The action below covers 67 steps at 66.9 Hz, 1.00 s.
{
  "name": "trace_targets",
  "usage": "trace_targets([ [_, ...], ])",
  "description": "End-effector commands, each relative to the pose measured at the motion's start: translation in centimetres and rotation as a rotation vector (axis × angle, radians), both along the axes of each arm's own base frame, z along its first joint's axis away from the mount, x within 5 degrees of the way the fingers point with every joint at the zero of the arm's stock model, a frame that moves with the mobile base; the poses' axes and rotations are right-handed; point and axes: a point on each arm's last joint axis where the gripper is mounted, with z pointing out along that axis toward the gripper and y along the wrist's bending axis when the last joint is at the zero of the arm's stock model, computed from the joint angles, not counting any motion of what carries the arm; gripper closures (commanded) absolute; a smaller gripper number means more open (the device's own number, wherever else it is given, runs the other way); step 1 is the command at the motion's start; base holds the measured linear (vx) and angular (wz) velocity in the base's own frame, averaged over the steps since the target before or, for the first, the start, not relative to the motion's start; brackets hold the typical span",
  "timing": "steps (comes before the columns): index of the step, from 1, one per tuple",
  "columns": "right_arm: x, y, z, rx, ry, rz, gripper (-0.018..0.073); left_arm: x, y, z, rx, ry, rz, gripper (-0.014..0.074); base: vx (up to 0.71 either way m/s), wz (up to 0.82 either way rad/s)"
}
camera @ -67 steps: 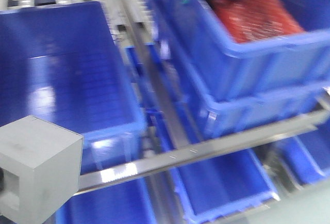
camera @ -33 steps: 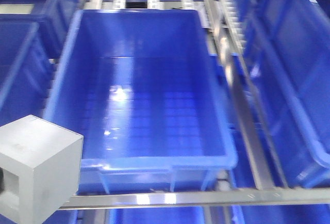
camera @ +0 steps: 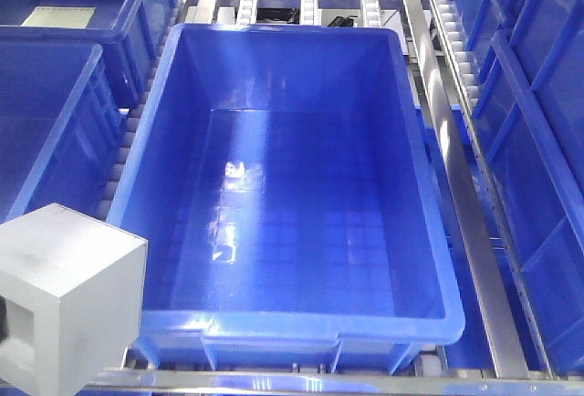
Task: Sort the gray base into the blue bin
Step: 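Position the base over the empty blue bin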
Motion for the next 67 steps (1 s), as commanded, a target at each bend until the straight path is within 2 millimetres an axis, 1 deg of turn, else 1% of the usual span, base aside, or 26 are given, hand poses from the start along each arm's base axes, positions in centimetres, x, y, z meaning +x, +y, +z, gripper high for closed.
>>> trace_targets([
  [1,0.04,0.01,0.57,-0.021,-0.081,0.003,0.0564,-0.2,-0.24,1.95,-0.066,-0.109,-0.035,0.0603,0.08,-0.06],
  [37,0.04,0.01,0.57,-0.021,-0.081,0.003,0.0564,-0.2,-0.24,1.95,-0.066,-0.109,-0.035,0.0603,0.1,-0.01],
  [67,0.04,0.01,0.58,-0.021,-0.081,0.003,0.0564,-0.2,-0.24,1.95,-0.066,-0.109,-0.035,0.0603,0.02,0.0],
])
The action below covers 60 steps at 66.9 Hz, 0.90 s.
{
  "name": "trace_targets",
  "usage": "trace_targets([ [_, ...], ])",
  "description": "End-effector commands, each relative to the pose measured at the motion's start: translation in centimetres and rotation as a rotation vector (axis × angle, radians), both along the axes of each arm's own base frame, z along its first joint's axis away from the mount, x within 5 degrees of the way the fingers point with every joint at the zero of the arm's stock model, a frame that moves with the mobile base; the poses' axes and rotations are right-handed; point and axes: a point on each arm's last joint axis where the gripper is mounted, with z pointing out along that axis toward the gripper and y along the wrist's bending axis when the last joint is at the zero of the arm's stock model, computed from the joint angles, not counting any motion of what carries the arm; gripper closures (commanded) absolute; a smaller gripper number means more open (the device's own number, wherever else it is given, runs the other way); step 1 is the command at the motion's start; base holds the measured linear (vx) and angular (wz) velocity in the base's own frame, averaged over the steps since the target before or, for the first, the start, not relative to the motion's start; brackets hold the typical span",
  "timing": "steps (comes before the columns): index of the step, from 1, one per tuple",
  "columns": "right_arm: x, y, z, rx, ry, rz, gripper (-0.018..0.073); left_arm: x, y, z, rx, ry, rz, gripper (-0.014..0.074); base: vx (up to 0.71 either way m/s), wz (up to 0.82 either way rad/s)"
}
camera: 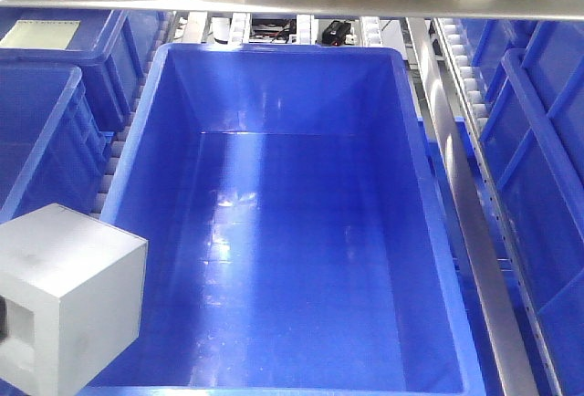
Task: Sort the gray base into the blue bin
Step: 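Position the base over the empty blue bin, then lower the gray block into the blue bin with the left gripper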
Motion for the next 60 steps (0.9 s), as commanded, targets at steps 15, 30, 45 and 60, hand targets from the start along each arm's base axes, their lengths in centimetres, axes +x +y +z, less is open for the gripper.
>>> trace_targets([
  [15,0.0,0.0,0.6,-0.021,-0.08,0.002,0.0564,-0.2,-0.2,1.9,-0.065,-0.108,-0.035,0.0603,0.0,0.0],
  [30,0.0,0.0,0.6,-0.021,-0.08,0.002,0.0564,-0.2,-0.2,2.0,-0.066,-0.11,-0.036,0.0603,0.0,0.0],
  [45,0.0,0.0,0.6,-0.021,-0.08,0.002,0.0564,-0.3,-0.3,2.3,-0.104,-0.131,-0.047,0.0603,0.0,0.0],
  [60,0.0,0.0,0.6,-0.021,-0.08,0.002,0.0564,1.5,-1.5,5.1,-0.116,-0.133,-0.064,0.0594,0.0,0.0],
])
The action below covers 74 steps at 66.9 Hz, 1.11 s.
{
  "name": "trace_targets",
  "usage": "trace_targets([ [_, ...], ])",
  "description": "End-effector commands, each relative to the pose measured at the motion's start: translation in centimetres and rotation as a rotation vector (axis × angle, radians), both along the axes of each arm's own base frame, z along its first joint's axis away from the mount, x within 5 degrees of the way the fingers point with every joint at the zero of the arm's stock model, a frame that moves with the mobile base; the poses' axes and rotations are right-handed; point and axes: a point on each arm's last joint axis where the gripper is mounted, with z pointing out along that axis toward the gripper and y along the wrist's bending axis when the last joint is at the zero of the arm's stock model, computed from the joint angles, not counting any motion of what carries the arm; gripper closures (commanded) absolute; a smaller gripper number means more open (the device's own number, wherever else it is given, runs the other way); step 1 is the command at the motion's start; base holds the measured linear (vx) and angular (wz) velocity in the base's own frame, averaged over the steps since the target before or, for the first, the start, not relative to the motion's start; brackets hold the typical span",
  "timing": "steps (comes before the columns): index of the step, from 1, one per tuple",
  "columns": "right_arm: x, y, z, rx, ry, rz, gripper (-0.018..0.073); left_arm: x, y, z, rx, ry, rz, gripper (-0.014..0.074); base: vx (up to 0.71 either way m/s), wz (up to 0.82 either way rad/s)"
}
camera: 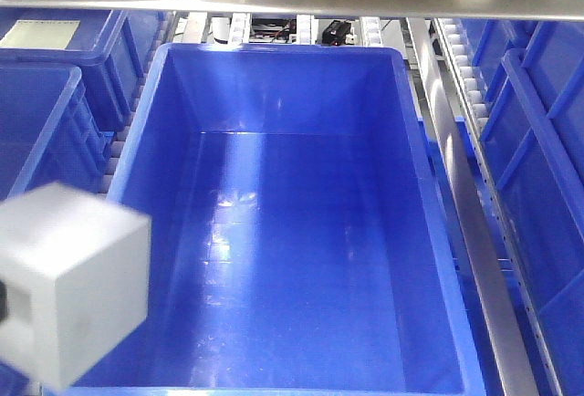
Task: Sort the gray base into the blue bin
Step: 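Lower the gray block into the blue bin with the left gripper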
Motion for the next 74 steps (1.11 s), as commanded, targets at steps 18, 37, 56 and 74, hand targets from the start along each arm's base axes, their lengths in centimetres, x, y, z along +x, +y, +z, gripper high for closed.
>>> trace_targets([
  [18,0.0,0.0,0.6,-0.021,-0.08,0.002,0.0564,8.1,-5.3,6.3,0.016,0.062,-0.041,0.0594,0.0,0.0],
  [37,0.0,0.0,0.6,-0.021,-0.08,0.002,0.0564,16.4,-10.3,4.7,0.044,0.288,-0.024,0.0594,0.0,0.0],
  [56,0.0,0.0,0.6,-0.021,-0.08,0.002,0.0564,21.6,-14.3,1.5,0.149,0.475,-0.01,0.0589,0.0,0.0],
  [74,0.0,0.0,0.6,-0.021,-0.08,0.002,0.0564,24.9,-16.2,-1.5,0.218,0.637,0.028,0.0556,0.0,0.0],
])
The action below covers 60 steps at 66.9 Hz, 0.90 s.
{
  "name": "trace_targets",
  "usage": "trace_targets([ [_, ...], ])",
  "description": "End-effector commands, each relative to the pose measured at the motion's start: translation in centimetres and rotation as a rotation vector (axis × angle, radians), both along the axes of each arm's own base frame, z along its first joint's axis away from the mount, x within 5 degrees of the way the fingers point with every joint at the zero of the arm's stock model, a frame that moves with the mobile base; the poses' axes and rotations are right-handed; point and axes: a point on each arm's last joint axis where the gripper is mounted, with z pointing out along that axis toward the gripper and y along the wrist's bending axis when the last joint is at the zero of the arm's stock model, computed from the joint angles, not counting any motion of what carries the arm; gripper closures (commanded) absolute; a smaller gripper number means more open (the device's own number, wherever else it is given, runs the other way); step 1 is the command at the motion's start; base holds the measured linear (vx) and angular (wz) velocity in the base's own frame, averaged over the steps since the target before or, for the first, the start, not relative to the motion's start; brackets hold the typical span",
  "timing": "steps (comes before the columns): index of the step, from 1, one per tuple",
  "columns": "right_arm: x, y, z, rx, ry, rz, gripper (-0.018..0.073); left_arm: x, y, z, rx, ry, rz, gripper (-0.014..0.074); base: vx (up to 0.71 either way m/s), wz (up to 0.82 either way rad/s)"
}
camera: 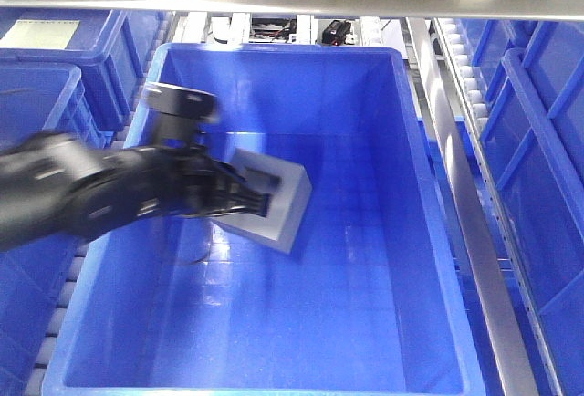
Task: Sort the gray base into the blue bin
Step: 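Lower the gray block into the blue bin with the left gripper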
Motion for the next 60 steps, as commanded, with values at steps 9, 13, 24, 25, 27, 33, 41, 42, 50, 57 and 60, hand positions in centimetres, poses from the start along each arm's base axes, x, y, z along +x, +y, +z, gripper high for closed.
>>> trace_targets([
  [9,0.0,0.0,0.6,-0.021,-0.08,0.002,0.0564,1.5,-1.5,0.8,-0.083,0.012,0.035,0.0542,0.0,0.0],
  [13,0.0,0.0,0.6,-0.021,-0.08,0.002,0.0564,1.7,-1.6,0.5,-0.085,0.017,0.037,0.0523,0.0,0.0],
  [24,0.0,0.0,0.6,-0.021,-0.082,0.003,0.0564,1.7,-1.6,0.7,-0.09,0.004,0.033,0.0401,0.0,0.0],
  [25,0.0,0.0,0.6,-0.021,-0.082,0.003,0.0564,1.7,-1.6,0.7,-0.09,0.004,0.033,0.0386,0.0,0.0],
  [27,0.0,0.0,0.6,-0.021,-0.082,0.003,0.0564,1.7,-1.6,0.7,-0.09,0.004,0.033,0.0354,0.0,0.0],
  [33,0.0,0.0,0.6,-0.021,-0.082,0.003,0.0564,1.7,-1.6,0.6,-0.08,0.006,0.027,0.025,0.0,0.0],
  [41,0.0,0.0,0.6,-0.021,-0.082,0.003,0.0564,1.6,-1.5,0.5,-0.051,0.018,0.014,0.0151,0.0,0.0],
  [42,0.0,0.0,0.6,-0.021,-0.082,0.003,0.0564,1.5,-1.5,0.5,-0.046,0.021,0.013,0.0144,0.0,0.0],
  [50,0.0,0.0,0.6,-0.021,-0.081,0.003,0.0564,0.9,-1.2,1.1,-0.02,0.036,0.003,0.0126,0.0,0.0],
  [57,0.0,0.0,0.6,-0.021,-0.081,0.003,0.0564,-0.2,-1.1,2.9,-0.008,-0.002,-0.036,0.0127,0.0,0.0],
  [60,0.0,0.0,0.6,-0.021,-0.081,0.003,0.0564,-0.9,-1.1,3.8,-0.008,-0.019,-0.054,0.0127,0.0,0.0],
])
